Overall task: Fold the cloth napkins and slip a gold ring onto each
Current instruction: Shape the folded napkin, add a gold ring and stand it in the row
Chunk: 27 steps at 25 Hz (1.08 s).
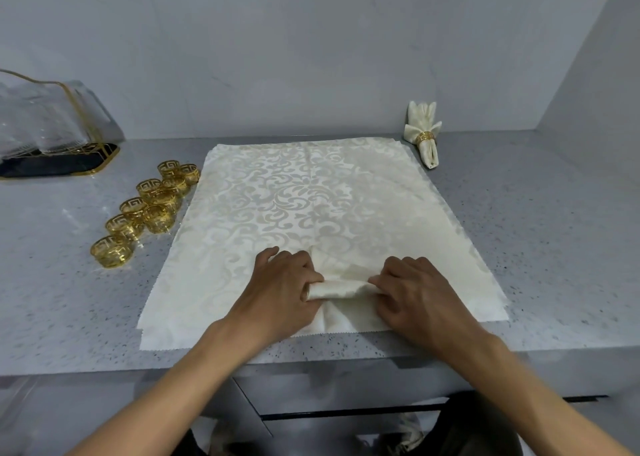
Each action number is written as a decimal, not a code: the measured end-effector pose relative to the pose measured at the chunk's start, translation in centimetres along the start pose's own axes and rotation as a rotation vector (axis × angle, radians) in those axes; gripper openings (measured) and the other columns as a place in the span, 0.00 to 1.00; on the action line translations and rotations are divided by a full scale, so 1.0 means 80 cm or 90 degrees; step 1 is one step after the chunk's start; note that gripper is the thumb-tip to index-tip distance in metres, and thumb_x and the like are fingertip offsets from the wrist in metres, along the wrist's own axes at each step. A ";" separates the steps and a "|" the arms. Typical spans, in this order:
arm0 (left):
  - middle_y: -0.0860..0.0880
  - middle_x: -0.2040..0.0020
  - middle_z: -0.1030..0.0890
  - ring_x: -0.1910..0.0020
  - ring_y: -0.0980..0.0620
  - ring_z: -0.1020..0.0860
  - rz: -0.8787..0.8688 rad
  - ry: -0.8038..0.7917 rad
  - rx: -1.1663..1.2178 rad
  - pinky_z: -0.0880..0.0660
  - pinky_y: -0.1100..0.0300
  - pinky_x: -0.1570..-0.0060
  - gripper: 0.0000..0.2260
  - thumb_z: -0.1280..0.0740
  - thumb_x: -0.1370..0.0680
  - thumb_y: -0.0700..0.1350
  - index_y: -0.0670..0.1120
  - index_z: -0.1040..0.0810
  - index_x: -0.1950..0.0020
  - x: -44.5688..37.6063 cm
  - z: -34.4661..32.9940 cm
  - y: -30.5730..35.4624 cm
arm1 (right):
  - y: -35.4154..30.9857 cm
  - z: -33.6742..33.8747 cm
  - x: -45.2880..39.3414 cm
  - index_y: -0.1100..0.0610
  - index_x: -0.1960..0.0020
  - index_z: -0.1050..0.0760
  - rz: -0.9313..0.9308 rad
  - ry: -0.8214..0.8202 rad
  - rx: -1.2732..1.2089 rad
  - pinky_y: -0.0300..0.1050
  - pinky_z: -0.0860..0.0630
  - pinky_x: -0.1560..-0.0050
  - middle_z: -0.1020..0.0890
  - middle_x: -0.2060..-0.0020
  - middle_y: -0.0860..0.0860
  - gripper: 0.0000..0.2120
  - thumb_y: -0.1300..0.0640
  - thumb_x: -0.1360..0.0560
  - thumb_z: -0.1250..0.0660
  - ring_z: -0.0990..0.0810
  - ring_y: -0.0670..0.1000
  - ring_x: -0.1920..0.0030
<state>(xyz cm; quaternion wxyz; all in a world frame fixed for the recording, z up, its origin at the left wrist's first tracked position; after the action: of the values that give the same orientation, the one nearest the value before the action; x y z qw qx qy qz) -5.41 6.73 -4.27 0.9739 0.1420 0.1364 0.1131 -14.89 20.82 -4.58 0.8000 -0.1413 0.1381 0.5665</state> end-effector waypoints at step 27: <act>0.49 0.19 0.52 0.20 0.50 0.56 -0.056 -0.129 -0.149 0.58 0.54 0.23 0.27 0.52 0.17 0.54 0.47 0.51 0.19 -0.009 -0.022 0.050 | -0.027 -0.058 0.002 0.49 0.20 0.58 -0.091 -0.193 -0.041 0.45 0.63 0.25 0.57 0.22 0.44 0.29 0.41 0.19 0.67 0.57 0.48 0.21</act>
<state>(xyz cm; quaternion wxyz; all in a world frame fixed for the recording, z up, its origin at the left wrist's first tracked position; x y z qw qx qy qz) -7.31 10.73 -4.53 0.9965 0.0323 0.0296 0.0708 -13.11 18.51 -8.75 0.8450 -0.0893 -0.0131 0.5270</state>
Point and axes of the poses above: each hand's wrist, its own x-axis away from the middle knuckle, its own z-axis out of the back of the hand, y = z × x, the point moved 8 cm from there along -x, towards the middle knuckle
